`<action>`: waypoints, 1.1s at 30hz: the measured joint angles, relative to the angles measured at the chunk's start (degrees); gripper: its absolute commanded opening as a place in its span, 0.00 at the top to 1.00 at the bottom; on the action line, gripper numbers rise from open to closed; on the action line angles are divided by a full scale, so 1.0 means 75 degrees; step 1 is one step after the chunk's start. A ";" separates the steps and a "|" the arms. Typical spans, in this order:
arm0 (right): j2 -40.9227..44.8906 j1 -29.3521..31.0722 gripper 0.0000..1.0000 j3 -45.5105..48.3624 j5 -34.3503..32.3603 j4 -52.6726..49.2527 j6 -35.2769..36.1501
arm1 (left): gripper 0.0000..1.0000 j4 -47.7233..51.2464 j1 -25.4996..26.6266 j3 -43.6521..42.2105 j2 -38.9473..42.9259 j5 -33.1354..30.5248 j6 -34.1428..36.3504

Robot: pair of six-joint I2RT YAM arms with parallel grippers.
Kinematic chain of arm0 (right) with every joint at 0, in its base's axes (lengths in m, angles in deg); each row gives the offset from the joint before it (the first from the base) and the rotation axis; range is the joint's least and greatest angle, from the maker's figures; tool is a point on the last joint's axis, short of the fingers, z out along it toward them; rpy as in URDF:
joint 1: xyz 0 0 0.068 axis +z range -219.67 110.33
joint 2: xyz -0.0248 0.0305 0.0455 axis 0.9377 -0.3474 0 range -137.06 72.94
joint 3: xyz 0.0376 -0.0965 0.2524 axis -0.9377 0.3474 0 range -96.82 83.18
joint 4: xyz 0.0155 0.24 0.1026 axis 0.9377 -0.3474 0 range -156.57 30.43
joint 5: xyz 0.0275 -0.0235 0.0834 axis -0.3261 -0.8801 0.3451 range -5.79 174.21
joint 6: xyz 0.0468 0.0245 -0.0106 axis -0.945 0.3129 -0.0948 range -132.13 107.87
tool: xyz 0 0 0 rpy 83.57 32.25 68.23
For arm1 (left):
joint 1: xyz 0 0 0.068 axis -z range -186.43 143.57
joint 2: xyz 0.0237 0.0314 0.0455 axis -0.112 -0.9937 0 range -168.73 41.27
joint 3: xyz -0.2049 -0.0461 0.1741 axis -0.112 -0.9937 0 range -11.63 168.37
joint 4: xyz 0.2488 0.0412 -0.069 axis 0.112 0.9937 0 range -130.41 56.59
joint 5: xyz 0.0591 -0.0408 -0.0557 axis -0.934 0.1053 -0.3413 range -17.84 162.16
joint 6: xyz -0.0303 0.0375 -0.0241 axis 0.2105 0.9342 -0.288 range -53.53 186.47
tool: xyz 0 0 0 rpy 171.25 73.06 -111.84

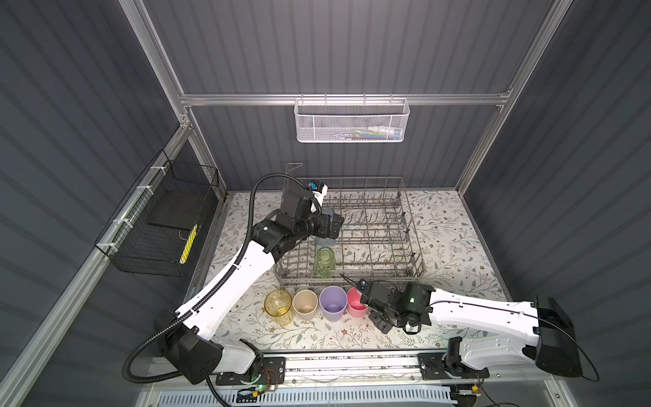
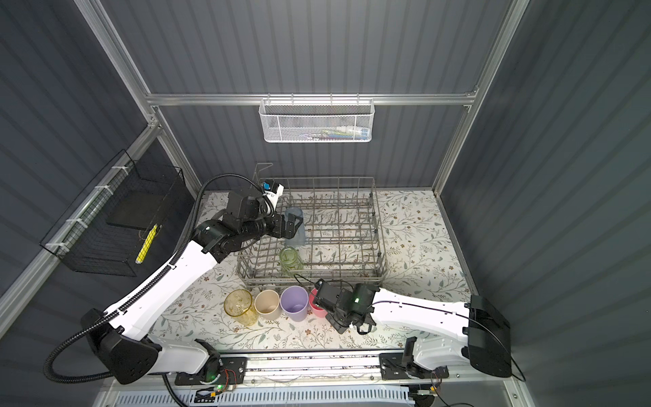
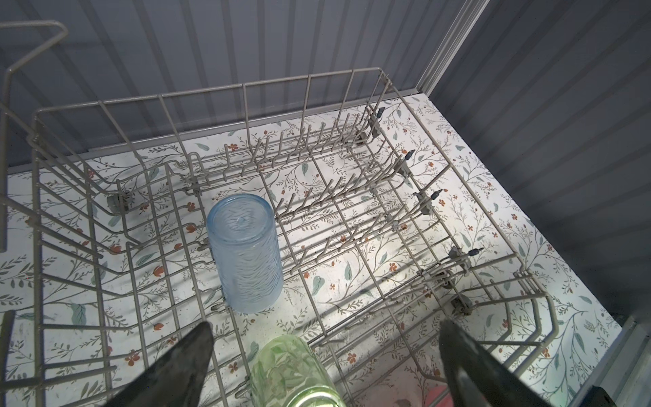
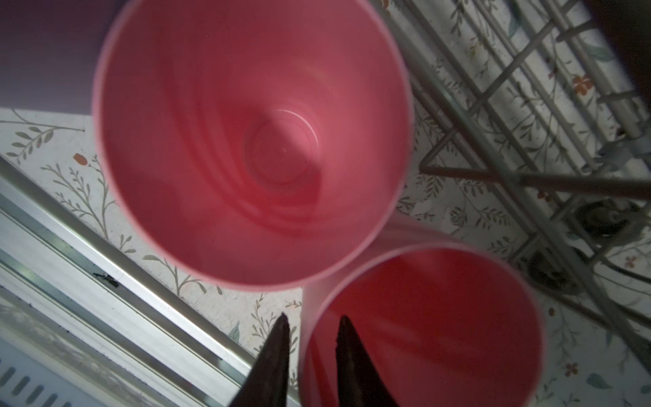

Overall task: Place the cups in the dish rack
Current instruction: 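Reach the right gripper down to the end pink cup and grasp its rim, then lift the pink cup over the rack toward the left gripper with the right gripper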

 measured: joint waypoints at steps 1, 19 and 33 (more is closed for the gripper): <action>0.0000 0.0000 0.82 -0.0012 -0.0006 -0.0006 0.0012 | 0.00 0.0003 0.0000 -0.0012 0.0000 -0.0003 0.0003; 0.0915 0.0079 1.00 -0.1311 -0.0143 -0.1087 -0.0265 | 0.00 0.0006 0.0000 -0.0020 0.0000 0.0003 0.0152; 0.3730 -0.0114 1.00 -0.2556 -0.0274 -0.0560 0.0023 | 0.05 -0.0061 0.0000 -0.0020 0.0428 -0.0003 0.0227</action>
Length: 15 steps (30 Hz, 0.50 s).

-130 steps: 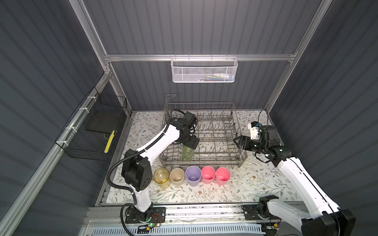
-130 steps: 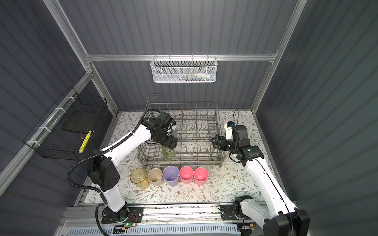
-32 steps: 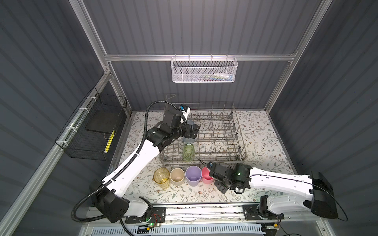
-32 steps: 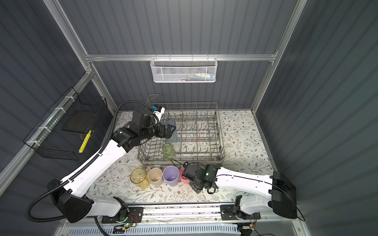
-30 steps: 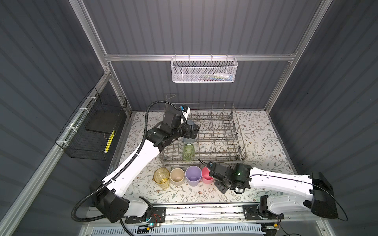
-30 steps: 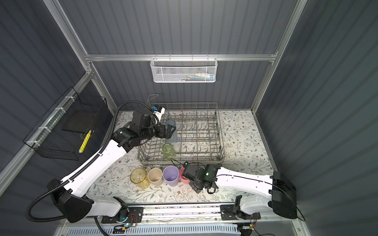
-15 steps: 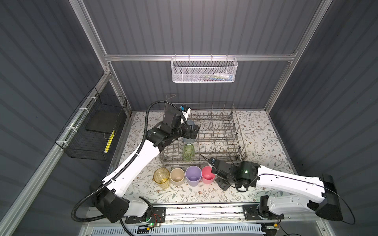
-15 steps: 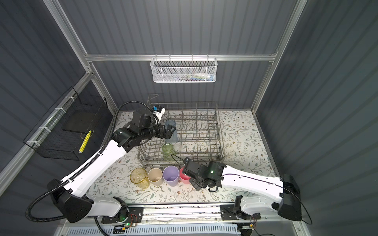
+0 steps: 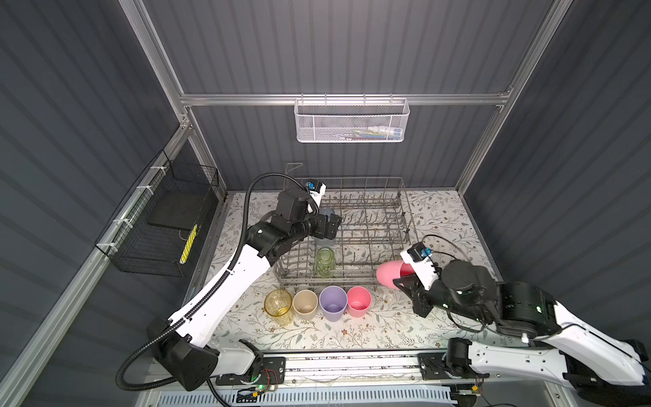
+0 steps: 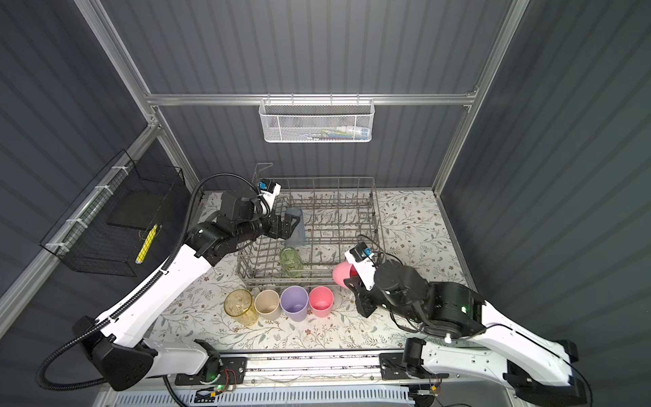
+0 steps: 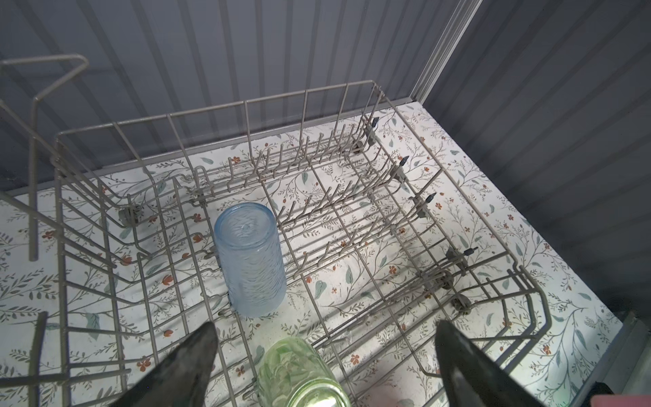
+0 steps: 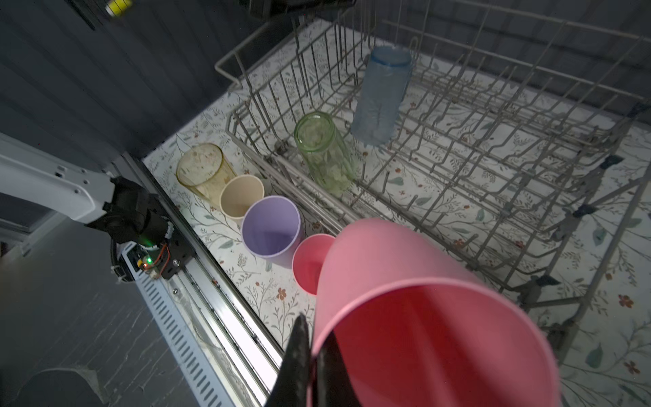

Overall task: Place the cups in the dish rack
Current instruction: 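Lift the pink cup over the rack toward the left gripper with the right gripper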

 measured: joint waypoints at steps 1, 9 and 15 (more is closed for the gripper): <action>0.0117 -0.0131 1.00 0.0020 0.0029 0.0154 0.0006 | 0.05 -0.0032 0.0000 0.0000 0.0044 0.0003 0.0000; 0.0393 -0.1830 1.00 0.0723 0.1346 0.1419 -0.0073 | 0.03 -0.0612 0.0000 -0.0536 0.0154 0.0629 -0.0003; 0.0353 -0.3296 1.00 0.1355 0.3098 0.2626 -0.0487 | 0.02 -0.1279 -0.0003 -0.0816 0.0154 0.1606 -0.0032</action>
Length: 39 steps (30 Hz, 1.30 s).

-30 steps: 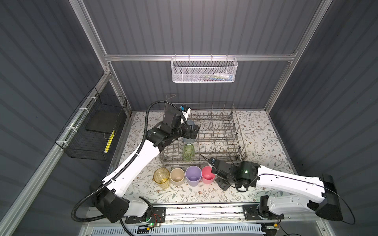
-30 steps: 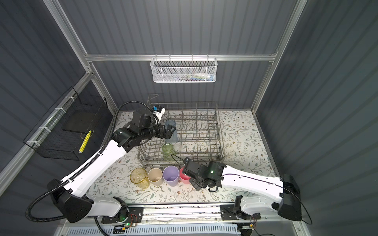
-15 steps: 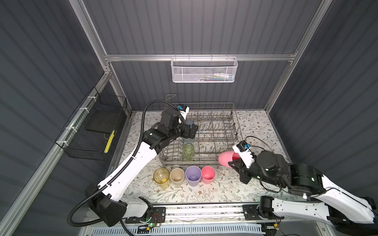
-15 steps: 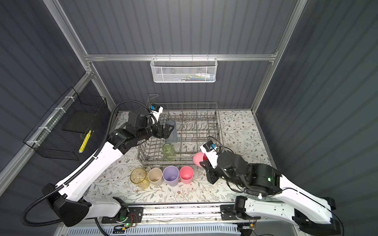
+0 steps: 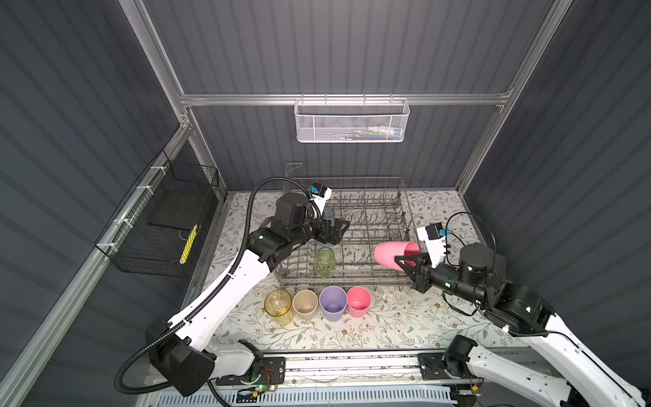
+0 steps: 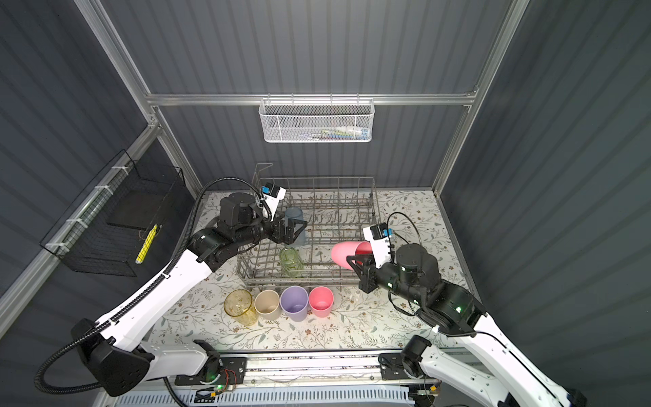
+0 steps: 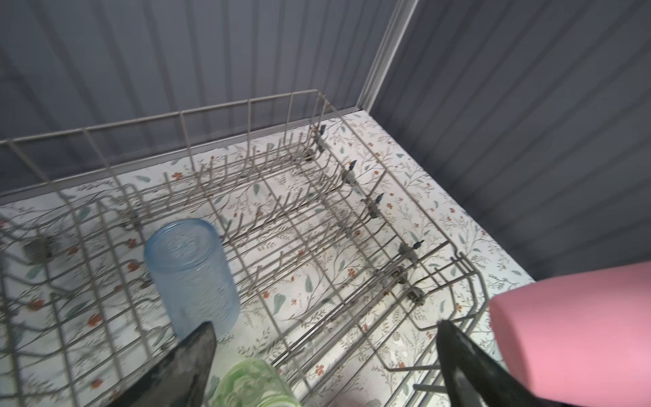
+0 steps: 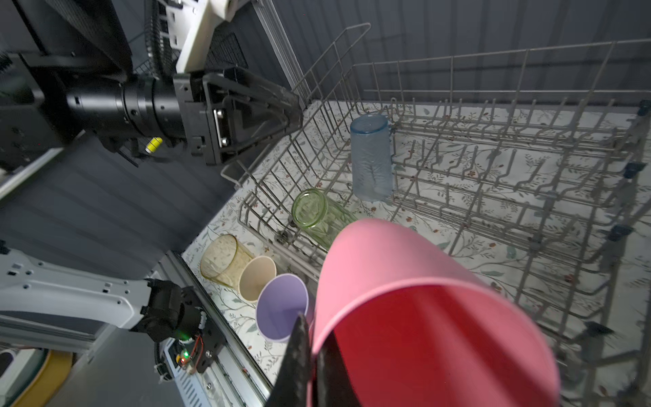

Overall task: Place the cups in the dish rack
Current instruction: 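Lift the pink cup over the rack toward the left gripper with the right gripper, then close the left gripper around the pink cup's body beside the right gripper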

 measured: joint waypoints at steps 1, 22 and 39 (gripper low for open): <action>-0.0050 -0.0251 1.00 0.0114 0.0408 0.0262 -0.0119 | 0.02 -0.0140 -0.0017 -0.0052 0.0000 0.0184 -0.0020; -0.1804 -0.2343 1.00 0.1918 0.5319 0.6700 -0.3978 | 0.01 -0.3488 -0.1198 -0.1387 0.0000 0.4453 -0.1562; -0.2742 -0.2530 1.00 0.2084 0.5826 0.9133 -0.5330 | 0.02 -0.4715 -0.1198 -0.1722 -0.0181 0.5875 -0.2116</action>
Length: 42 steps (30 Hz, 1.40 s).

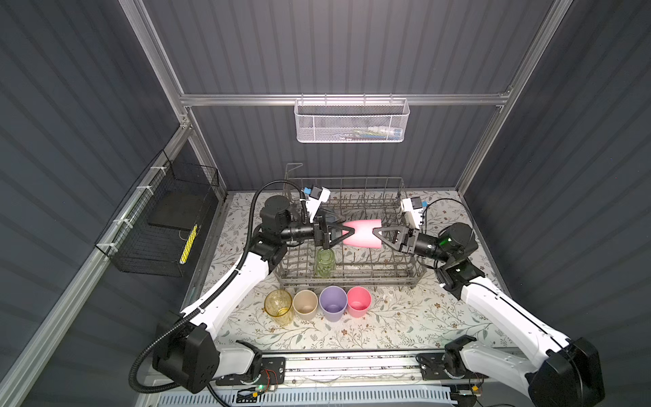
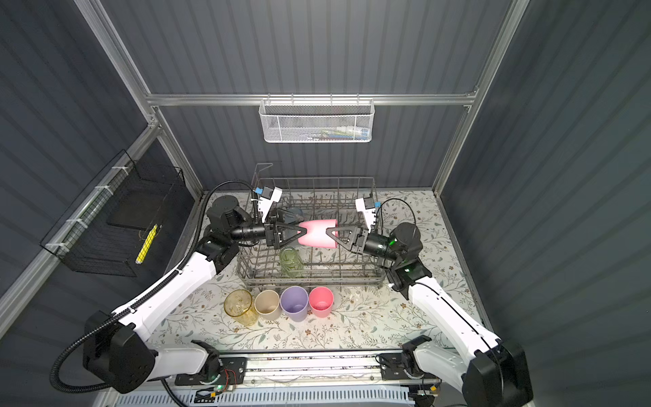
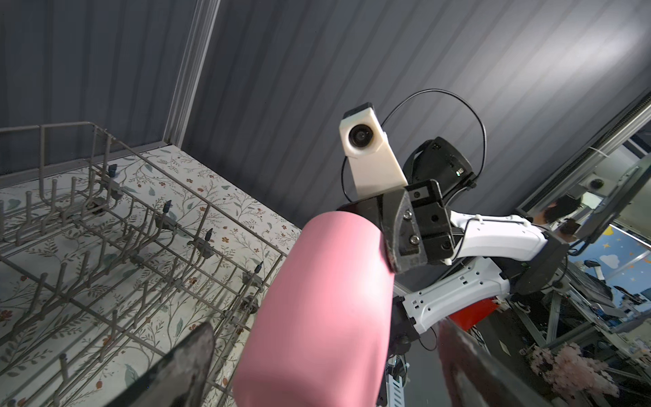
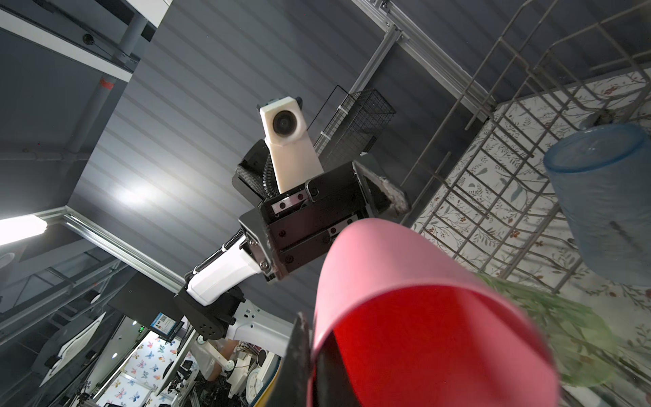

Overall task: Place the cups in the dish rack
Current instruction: 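Close the left gripper around the pink cup's body beside the right gripper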

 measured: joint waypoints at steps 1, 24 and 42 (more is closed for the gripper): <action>-0.0052 0.0000 1.00 0.0012 0.0006 0.0154 -0.0073 | 0.02 -0.0087 0.0000 -0.0023 -0.0041 0.0079 -0.0052; -0.0758 -0.0029 1.00 0.0041 0.0233 0.1670 -0.1049 | 0.12 -0.0105 0.0152 -0.0082 -0.0411 0.0460 -0.0192; -0.0901 -0.0029 1.00 0.0044 0.0312 0.1938 -0.1189 | 0.11 -0.0108 0.0251 -0.0082 -0.0460 0.0309 -0.0198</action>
